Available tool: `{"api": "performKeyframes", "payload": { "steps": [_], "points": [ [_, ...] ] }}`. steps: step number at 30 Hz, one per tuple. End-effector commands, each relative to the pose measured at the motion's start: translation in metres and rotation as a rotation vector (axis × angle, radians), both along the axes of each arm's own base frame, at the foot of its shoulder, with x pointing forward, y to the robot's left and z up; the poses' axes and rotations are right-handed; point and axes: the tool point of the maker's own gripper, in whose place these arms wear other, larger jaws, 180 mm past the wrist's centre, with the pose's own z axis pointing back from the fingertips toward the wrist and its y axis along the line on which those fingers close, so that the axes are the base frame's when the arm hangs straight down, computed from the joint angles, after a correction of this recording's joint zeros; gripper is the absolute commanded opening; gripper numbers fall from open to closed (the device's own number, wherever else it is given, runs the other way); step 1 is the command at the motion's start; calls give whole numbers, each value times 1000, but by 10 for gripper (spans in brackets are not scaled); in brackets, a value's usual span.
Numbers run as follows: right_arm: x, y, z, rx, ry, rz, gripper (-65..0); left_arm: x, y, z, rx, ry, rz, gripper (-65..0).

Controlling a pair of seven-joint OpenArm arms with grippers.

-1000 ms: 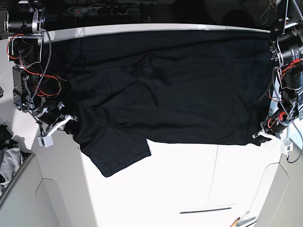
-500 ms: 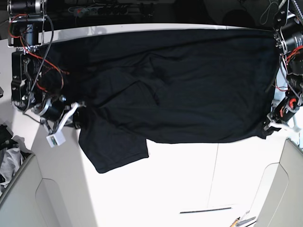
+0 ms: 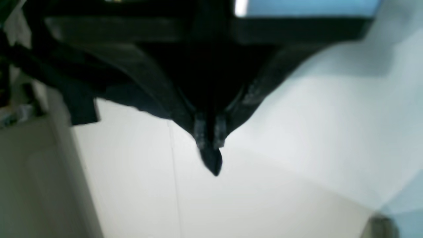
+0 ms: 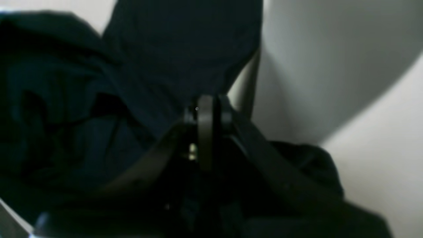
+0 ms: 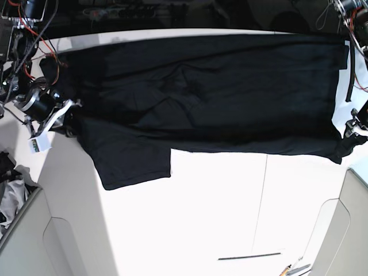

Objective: Fold the T-shirt properly
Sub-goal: 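Lift the shirt side and fold it over toward the robot with both grippers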

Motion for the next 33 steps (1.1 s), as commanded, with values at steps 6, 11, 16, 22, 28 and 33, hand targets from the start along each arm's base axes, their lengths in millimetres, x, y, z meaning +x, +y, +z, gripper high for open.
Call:
{"api": "performKeyframes", "payload": {
  "steps": [6, 11, 16, 22, 28, 33],
  "points": [
    [-12, -25, 14, 4, -23, -62, -650, -28, 13, 21, 87, -20, -5, -650],
    [-30, -34, 5, 16, 15, -93, -650, -48, 19, 13, 78, 18, 11, -650],
    [-40, -34, -2, 16, 65, -87, -650, -61, 10, 3, 32, 80, -30, -650],
    [-44, -35, -6, 4, 79, -87, -650, -75, 4, -11, 24, 158, -64, -650],
    [-45, -40, -9, -28, 90, -90, -650, -83, 3, -18, 23, 194, -72, -650],
    [-47, -44, -12, -60, 101, -93, -650, -84, 3, -19, 24, 199, -75, -650]
  ]
}}
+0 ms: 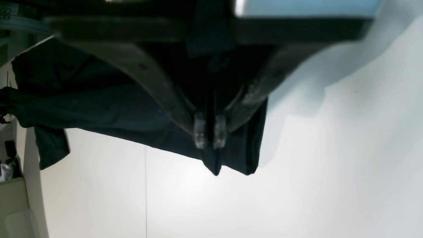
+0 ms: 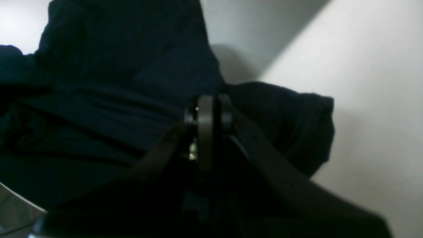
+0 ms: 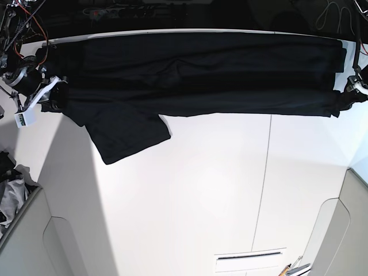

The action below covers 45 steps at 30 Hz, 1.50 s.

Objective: Fold the T-shirt properly
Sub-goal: 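Lift the shirt side and fold it over toward the robot with both grippers, then grasp the hanging sleeve with the right gripper and tuck it onto the strip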

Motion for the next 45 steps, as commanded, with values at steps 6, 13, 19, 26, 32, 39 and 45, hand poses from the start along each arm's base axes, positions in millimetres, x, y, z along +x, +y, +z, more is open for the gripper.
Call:
{"api": "performKeyframes", "payload": {
  "steps": [6, 13, 19, 26, 32, 39, 45],
  "points": [
    [8, -7, 12, -23, -42, 1, -650, 7, 5, 16, 19, -42, -12, -650],
    [8, -7, 12, -23, -43, 1, -500, 7, 5, 16, 19, -44, -12, -514],
    [14, -5, 27, -42, -86, 6, -500, 8, 7, 19, 23, -47, -16, -514],
    [32, 2, 92, -112, -303, 35, -500, 17, 5, 53, -52, -119, -60, -513],
    [51, -7, 113, -175, -414, 11, -491, 20, 6, 57, -50, -131, -62, -511],
    [63, -29, 90, -138, -398, -72, -340, 23, 7, 59, -51, -148, -52, -511],
    [97, -37, 50, -25, -312, -136, -340, 23, 7, 59, -55, -153, -47, -511]
  ]
}}
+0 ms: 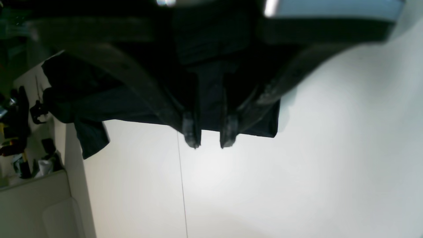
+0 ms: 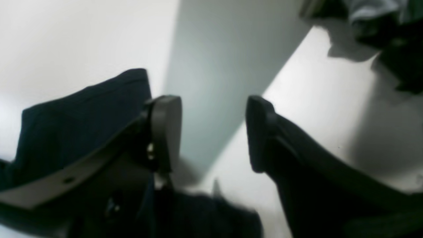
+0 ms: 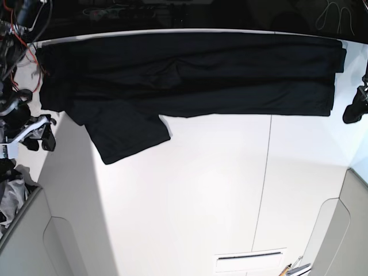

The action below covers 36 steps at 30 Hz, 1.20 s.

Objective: Fold the T-shirt properly
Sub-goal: 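Grasp the hanging sleeve with the right gripper and tuck it onto the strip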

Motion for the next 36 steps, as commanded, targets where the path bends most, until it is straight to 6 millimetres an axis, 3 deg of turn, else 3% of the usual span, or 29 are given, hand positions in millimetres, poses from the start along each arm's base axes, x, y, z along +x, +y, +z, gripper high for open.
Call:
{"api": "performKeyframes", "payload": {
  "steps": [1, 9, 19, 21, 22, 26, 30, 36],
  "points": [
    [16, -2, 11, 12, -43, 1, -340, 8, 5, 19, 18, -58, -5, -511],
    [59, 57, -43, 111, 104, 131, -340, 8, 5, 19, 18, -58, -5, -511],
    [61, 126, -71, 129, 180, 247, -340, 8, 5, 19, 17, -58, -5, -511],
    [61, 134, -72, 144, 180, 253, -345, 8, 5, 19, 18, -58, -5, -511],
    [60, 137, -72, 148, 180, 255, -377, 8, 5, 19, 18, -57, -5, -511],
    [61, 138, -72, 150, 179, 256, -650, 8, 5, 19, 18, -57, -5, -511],
    [59, 144, -62, 176, 191, 277, -650, 8, 5, 19, 18, -58, -5, -511],
    [49, 174, -14, 179, 115, 384, -650, 8, 5, 19, 18, -58, -5, -511]
  ]
}}
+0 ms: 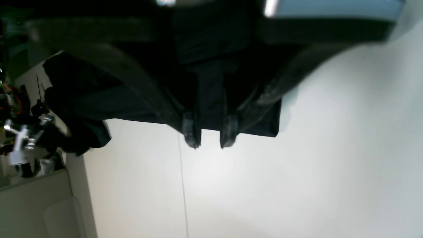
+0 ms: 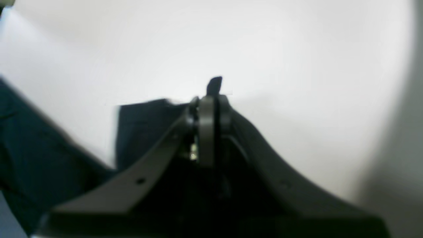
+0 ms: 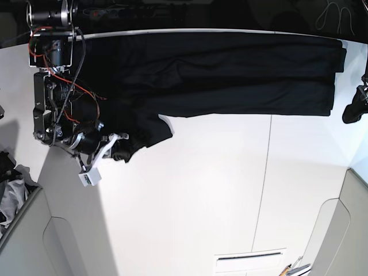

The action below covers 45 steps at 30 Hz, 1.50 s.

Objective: Fold the T-shirt properly
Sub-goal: 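Grasp the hanging sleeve with the right gripper and tuck it onto the strip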

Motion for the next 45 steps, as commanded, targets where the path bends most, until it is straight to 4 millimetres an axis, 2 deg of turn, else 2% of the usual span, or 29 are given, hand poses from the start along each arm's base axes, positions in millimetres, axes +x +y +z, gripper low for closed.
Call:
{"api": "performKeyframes", "payload": {
  "steps": [1, 5, 10, 17, 22, 38, 39, 41, 42, 43, 45],
  "points": [
    [7, 10, 28, 27, -90, 20, -650, 8, 5, 20, 20, -57, -6, -511],
    [-26, 40, 61, 40, -190, 78, -650, 8, 6, 20, 21, -58, -6, -511],
    [-83, 68, 82, 103, -220, 118, -650, 8, 6, 20, 21, -58, -6, -511],
    [-149, 81, 77, 194, -131, 134, -650, 8, 6, 20, 20, -58, -6, -511],
    [-185, 88, 64, 266, -29, 136, -650, 8, 6, 20, 20, -58, -6, -511],
    [-217, 84, 40, 201, 104, 180, -650, 8, 5, 19, 18, -58, -5, -511],
    [-216, 84, 41, 205, 100, 176, -639, 8, 5, 19, 18, -58, -5, -511],
    [-214, 84, 43, 214, 84, 168, -520, 9, 5, 20, 18, -63, -2, -511],
    [-212, 84, 45, 222, 73, 161, -480, 9, 6, 20, 18, -65, -1, -511],
    [-210, 85, 47, 232, 65, 157, -458, 9, 6, 20, 18, -65, -1, -505],
    [-210, 87, 51, 255, 59, 158, -452, 9, 7, 21, 19, -69, 5, -446]
  ]
}}
